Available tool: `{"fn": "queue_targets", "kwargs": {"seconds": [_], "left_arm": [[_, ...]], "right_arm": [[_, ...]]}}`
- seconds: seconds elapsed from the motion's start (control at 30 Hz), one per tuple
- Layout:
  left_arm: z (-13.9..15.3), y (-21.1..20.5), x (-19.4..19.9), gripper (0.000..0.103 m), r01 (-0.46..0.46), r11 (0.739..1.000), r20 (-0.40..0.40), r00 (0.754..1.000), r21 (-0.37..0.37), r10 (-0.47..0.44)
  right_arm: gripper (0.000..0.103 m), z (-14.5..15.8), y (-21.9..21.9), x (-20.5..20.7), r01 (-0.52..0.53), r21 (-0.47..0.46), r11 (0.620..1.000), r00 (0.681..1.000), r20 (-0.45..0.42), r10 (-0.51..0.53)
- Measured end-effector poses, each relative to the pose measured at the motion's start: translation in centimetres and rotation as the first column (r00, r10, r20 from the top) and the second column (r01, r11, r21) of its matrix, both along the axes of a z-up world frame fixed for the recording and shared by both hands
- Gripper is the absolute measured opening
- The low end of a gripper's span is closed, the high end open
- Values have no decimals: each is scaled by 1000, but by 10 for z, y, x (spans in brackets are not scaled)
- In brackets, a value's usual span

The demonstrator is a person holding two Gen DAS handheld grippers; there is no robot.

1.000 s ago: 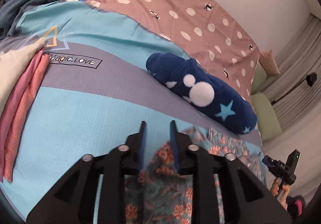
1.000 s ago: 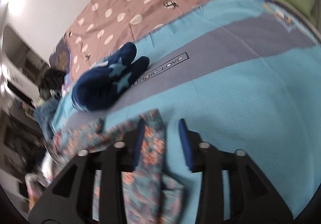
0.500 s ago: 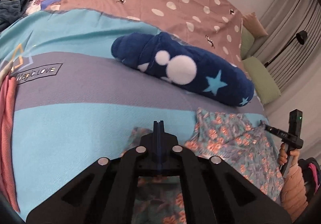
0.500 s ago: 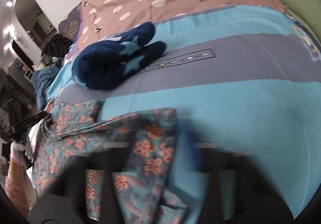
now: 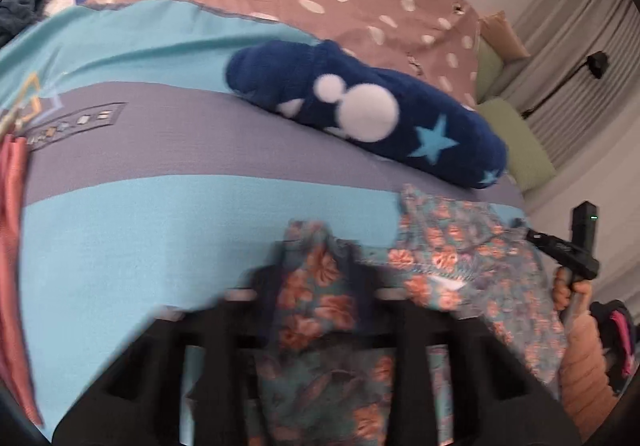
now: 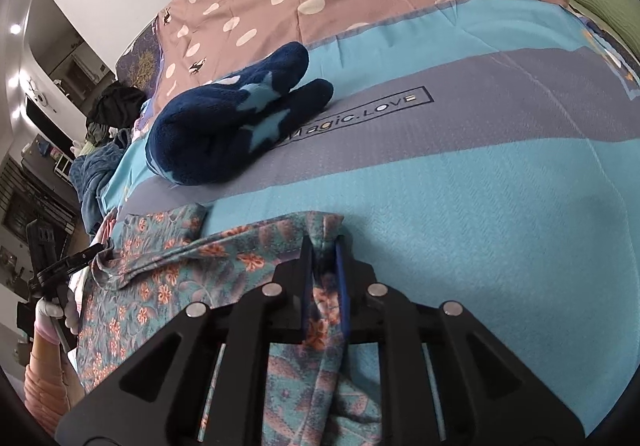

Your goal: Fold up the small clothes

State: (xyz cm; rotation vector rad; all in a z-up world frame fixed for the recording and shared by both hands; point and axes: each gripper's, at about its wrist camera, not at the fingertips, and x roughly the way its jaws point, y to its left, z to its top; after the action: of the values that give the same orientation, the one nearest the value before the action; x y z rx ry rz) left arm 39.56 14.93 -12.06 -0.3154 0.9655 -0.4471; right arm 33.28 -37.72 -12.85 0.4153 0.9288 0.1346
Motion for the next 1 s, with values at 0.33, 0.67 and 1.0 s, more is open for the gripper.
{"fn": "queue_targets", "kwargs": {"seconds": [0.33,0.67,1.0], "left_arm": [[8,33,7,4,-223,974,95,971,28,219],[26,26,-57,36,-120,992,99,988,43,116],[45,33,-223,42,-105,994,162,981,-16,107]], "right_arm": [[12,-5,-17,6,75,37,997,997,-29,-74],[43,24,-23,-70,53,10,999,999,7,-53],[47,41,-6,-240,-100,0,995,994,54,100]]}}
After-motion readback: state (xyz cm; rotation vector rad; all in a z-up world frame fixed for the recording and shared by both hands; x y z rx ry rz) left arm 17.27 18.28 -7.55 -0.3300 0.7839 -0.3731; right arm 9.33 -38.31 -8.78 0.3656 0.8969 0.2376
